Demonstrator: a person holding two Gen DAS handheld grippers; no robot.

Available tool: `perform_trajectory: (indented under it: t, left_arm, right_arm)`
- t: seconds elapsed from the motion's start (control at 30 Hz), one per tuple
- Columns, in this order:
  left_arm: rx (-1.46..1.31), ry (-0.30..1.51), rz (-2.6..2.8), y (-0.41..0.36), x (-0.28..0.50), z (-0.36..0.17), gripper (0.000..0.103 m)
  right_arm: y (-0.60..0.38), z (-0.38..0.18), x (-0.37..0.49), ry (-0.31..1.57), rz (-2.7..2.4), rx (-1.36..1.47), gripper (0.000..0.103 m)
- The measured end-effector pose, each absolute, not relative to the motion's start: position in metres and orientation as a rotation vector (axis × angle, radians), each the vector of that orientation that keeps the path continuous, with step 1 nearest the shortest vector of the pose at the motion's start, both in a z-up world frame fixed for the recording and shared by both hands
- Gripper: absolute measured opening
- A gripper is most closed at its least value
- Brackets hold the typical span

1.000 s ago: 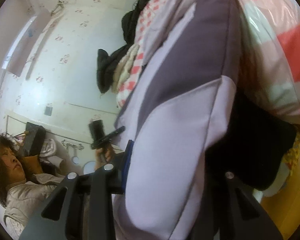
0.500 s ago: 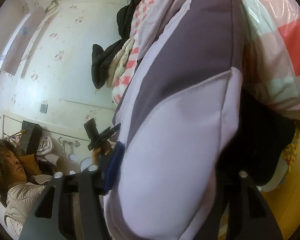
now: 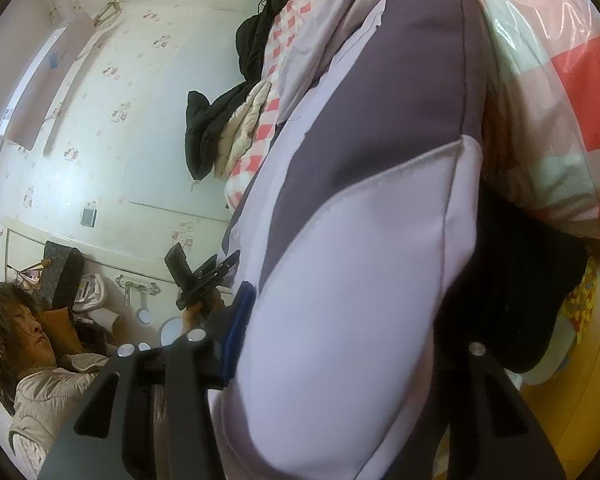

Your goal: Fold large clothes

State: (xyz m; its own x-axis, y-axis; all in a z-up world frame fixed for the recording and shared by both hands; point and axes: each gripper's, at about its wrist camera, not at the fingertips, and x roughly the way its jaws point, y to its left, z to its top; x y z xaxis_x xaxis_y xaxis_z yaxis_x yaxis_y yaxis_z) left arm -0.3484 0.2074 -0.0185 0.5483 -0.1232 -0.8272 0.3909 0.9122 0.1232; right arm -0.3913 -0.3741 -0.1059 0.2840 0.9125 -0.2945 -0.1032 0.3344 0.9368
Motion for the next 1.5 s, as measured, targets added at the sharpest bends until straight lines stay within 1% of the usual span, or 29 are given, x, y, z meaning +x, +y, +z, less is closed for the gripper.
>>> perform_trajectory:
  t: [0.03,0.07,0.23,0.3,0.33,0.37,0.43,0.5,0.57,0.67,0.87,1.0,1.03,1.07,1.1,1.13,1.17,1.23,1.27,1.33,1.5]
  left_arm:
    - [0.311,0.94,-0.304,0.208,-0.349,-0.019,0.072]
    - [0.313,0.937,-0.3,0.208,-0.349,-0.019,0.075]
    - [0.346,0.919,-0.291,0.207,-0.352,-0.018,0.077]
    - [0.295,0.943,-0.323,0.212,-0.349,-0.018,0.078]
    - [0.238,0.966,-0.355,0.219,-0.346,-0.019,0.08]
    - [0.174,0.99,-0.393,0.226,-0.342,-0.021,0.085]
    - [-0.071,1.095,-0.478,0.252,-0.328,-0.035,0.09]
    - [-0.267,1.158,-0.525,0.276,-0.318,-0.05,0.089]
    - [-0.404,1.174,-0.555,0.295,-0.314,-0.06,0.09]
    - [-0.641,1.238,-0.645,0.319,-0.309,-0.085,0.092]
    - [-0.813,1.309,-0.783,0.321,-0.303,-0.12,0.094]
    - [-0.826,1.325,-0.801,0.312,-0.303,-0.124,0.094]
    - [-0.823,1.321,-0.792,0.31,-0.304,-0.123,0.094]
    - [-0.815,1.312,-0.771,0.31,-0.304,-0.12,0.093]
    - [-0.805,1.293,-0.742,0.31,-0.304,-0.115,0.086]
    - [-0.804,1.285,-0.743,0.307,-0.301,-0.111,0.058]
    - [-0.809,1.274,-0.773,0.304,-0.301,-0.102,0.03]
    - [-0.732,1.235,-0.761,0.298,-0.304,-0.08,0.019]
    - [-0.707,1.206,-0.768,0.293,-0.307,-0.065,0.015]
    - [-0.721,1.139,-0.802,0.291,-0.31,-0.039,0.013]
    - [-0.707,1.004,-0.867,0.289,-0.322,0.018,0.013]
  right_arm:
    - [-0.374,-0.106,-0.391,1.047,0.85,0.984,0.055]
    - [-0.374,-0.107,-0.391,1.048,0.852,0.987,0.055]
    - [-0.376,-0.111,-0.392,1.051,0.851,1.002,0.06]
    - [-0.38,-0.112,-0.392,1.046,0.849,1.016,0.063]
    - [-0.382,-0.113,-0.392,1.039,0.854,1.029,0.063]
    - [-0.384,-0.112,-0.392,1.034,0.858,1.034,0.063]
    - [-0.386,-0.112,-0.392,1.03,0.86,1.04,0.064]
    - [-0.387,-0.113,-0.392,1.033,0.861,1.043,0.064]
    - [-0.388,-0.114,-0.392,1.036,0.862,1.048,0.064]
    - [-0.386,-0.115,-0.392,1.038,0.868,1.06,0.065]
    - [-0.38,-0.119,-0.389,1.062,0.893,1.057,0.065]
    - [-0.379,-0.113,-0.387,1.052,0.879,1.023,0.065]
    - [-0.38,-0.111,-0.387,1.047,0.874,1.017,0.06]
    - [-0.381,-0.109,-0.387,1.038,0.871,1.008,0.055]
    - [-0.381,-0.107,-0.386,1.029,0.868,1.002,0.047]
    - [-0.38,-0.103,-0.386,1.012,0.861,0.996,0.041]
    - [-0.379,-0.098,-0.386,0.996,0.855,0.991,0.04]
    - [-0.379,-0.085,-0.387,0.934,0.853,1.007,0.036]
    - [-0.38,-0.079,-0.388,0.9,0.854,1.023,0.035]
    - [-0.381,-0.063,-0.388,0.813,0.866,1.062,0.033]
    - [-0.38,-0.04,-0.391,0.666,0.929,1.151,0.033]
